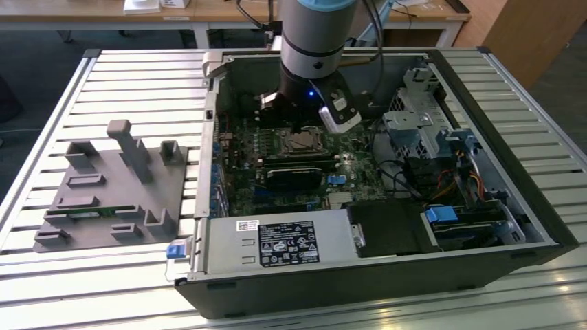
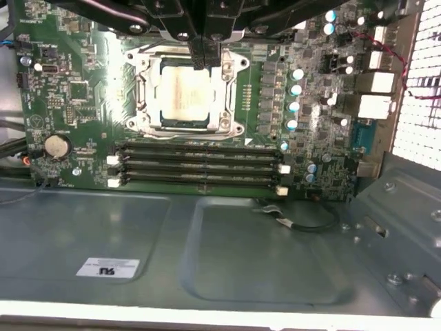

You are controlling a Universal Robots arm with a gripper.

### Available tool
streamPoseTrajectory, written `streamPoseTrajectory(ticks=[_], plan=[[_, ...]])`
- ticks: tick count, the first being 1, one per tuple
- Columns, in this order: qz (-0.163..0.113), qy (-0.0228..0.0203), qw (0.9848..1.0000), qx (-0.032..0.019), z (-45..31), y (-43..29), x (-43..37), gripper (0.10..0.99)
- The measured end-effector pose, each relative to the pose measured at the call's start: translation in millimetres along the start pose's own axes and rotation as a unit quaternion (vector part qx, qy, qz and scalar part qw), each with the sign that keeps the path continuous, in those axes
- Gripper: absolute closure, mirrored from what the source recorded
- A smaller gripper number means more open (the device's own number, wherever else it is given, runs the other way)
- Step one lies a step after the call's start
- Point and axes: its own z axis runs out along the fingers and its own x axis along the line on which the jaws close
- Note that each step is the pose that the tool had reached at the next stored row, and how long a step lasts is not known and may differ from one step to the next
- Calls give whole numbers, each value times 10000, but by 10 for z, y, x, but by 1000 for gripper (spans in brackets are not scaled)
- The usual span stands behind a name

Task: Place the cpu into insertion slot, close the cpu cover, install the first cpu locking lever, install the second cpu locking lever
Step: 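Install the second cpu locking lever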

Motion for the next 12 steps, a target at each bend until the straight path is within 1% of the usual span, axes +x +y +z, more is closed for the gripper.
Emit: streamPoseTrajectory(ticks=[2, 6, 7, 10, 12], plan=[[2, 4, 10000, -1, 0, -2, -28, 980], [2, 4, 10000, 4, 5, -3, -31, 980], [2, 5, 10000, 5, 8, -13, -32, 980], [4, 4, 10000, 5, 7, -73, -29, 980], [5, 3, 10000, 4, 13, -82, -32, 980]])
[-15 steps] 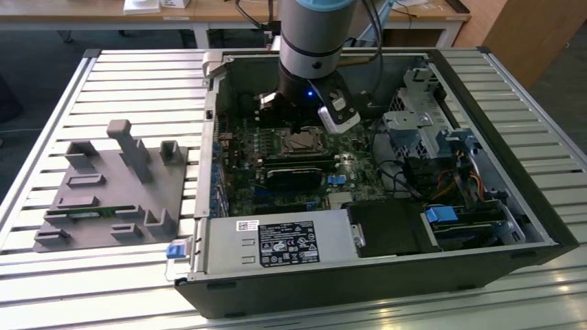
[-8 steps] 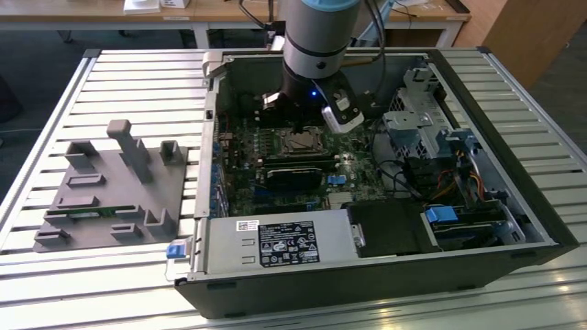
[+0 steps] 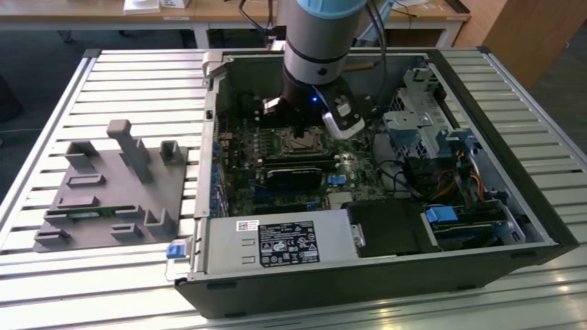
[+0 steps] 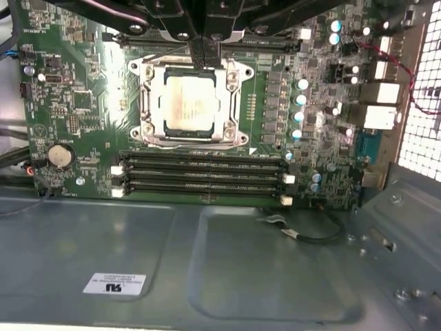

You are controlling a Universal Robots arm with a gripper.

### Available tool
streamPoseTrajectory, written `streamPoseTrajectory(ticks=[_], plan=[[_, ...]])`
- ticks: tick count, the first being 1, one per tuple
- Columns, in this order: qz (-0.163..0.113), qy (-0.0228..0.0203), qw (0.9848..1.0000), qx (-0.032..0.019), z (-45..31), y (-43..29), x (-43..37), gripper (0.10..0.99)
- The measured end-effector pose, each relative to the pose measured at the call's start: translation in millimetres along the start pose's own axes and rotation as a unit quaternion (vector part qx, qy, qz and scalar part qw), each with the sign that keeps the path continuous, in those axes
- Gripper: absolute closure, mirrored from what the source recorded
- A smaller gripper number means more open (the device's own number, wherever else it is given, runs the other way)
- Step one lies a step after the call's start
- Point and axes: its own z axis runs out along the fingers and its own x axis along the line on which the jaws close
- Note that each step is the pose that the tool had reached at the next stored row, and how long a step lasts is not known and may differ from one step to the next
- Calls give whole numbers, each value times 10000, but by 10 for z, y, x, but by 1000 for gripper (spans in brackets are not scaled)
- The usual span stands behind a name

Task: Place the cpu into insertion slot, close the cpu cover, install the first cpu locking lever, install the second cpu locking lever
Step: 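Install the second cpu locking lever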

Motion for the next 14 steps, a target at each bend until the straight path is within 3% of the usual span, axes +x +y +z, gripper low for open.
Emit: streamPoseTrajectory(ticks=[14], plan=[[99, -22, 9999, -5, 77, -69, -42, 980]])
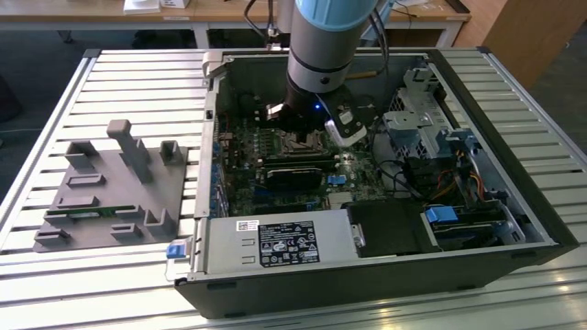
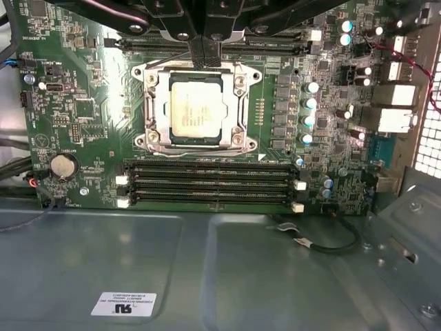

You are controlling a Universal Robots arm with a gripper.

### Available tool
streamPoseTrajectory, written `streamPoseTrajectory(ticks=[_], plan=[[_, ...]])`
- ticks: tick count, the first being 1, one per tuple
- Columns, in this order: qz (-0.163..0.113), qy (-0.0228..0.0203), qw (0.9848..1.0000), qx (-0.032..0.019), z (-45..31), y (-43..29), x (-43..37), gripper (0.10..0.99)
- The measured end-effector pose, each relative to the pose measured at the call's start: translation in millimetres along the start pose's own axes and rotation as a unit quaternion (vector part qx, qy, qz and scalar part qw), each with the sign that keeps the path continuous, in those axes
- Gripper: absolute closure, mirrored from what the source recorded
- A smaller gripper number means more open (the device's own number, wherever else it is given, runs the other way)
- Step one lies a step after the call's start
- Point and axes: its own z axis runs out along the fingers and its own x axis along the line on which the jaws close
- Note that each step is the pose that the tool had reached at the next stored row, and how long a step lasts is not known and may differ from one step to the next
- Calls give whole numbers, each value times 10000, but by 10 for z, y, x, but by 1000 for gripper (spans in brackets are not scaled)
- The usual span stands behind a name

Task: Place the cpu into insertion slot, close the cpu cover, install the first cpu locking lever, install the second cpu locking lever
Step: 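Install the second cpu locking lever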

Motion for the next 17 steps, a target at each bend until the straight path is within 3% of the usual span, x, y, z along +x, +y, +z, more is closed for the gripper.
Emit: streamPoseTrajectory(ticks=[7, 13, 17], plan=[[-1, 0, 10000, -1, 41, -23, 2, 980], [-1, -1, 10000, -1, 77, -32, 83, 980], [-1, 0, 10000, 0, 126, -46, 84, 980]])
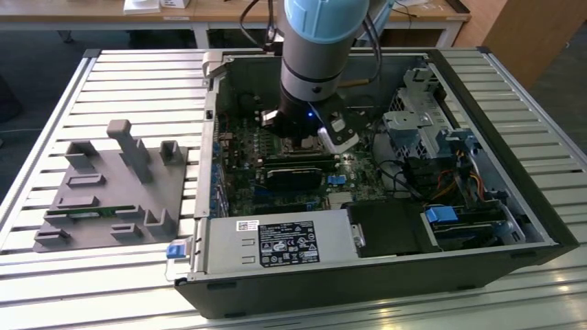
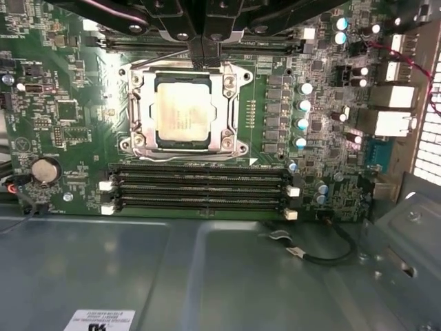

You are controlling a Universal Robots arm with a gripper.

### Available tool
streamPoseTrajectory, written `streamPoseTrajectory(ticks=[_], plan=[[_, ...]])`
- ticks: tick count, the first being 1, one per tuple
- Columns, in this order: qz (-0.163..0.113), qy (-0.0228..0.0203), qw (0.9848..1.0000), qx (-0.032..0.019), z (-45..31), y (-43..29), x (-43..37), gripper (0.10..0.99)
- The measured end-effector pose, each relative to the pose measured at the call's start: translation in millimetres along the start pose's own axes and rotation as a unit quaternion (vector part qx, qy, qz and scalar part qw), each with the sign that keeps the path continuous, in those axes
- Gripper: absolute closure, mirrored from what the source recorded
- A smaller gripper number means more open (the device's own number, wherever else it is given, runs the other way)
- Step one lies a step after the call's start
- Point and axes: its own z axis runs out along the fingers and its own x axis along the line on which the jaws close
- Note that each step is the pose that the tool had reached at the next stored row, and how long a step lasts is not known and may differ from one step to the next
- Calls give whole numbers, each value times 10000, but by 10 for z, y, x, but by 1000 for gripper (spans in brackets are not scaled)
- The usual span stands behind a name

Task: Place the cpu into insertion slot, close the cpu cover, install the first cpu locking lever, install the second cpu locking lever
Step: 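Install the second cpu locking lever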

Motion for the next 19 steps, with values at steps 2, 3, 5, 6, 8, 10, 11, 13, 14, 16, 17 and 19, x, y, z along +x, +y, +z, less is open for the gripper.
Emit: streamPoseTrajectory(ticks=[2, 3, 5, 6, 8, 10, 11, 13, 14, 16, 17, 19], plan=[[0, 0, 10000, -1, 33, -9, 0, 980], [0, -1, 10000, -1, 45, -12, 0, 980], [0, 0, 10000, -24, 46, -20, 2, 980], [1, -1, 10000, -42, 46, -24, 3, 980], [7, -3, 10000, -63, 43, -35, 9, 980], [24, -8, 10000, -68, 44, -45, 18, 980], [29, -10, 10000, -68, 45, -50, 28, 980], [32, -11, 10000, -69, 57, -53, 49, 980], [32, -10, 10000, -68, 67, -57, 55, 980], [32, -10, 10000, -68, 98, -66, 59, 980], [32, -10, 10000, -68, 115, -71, 61, 980], [32, -10, 10000, -75, 146, -79, 61, 980]])
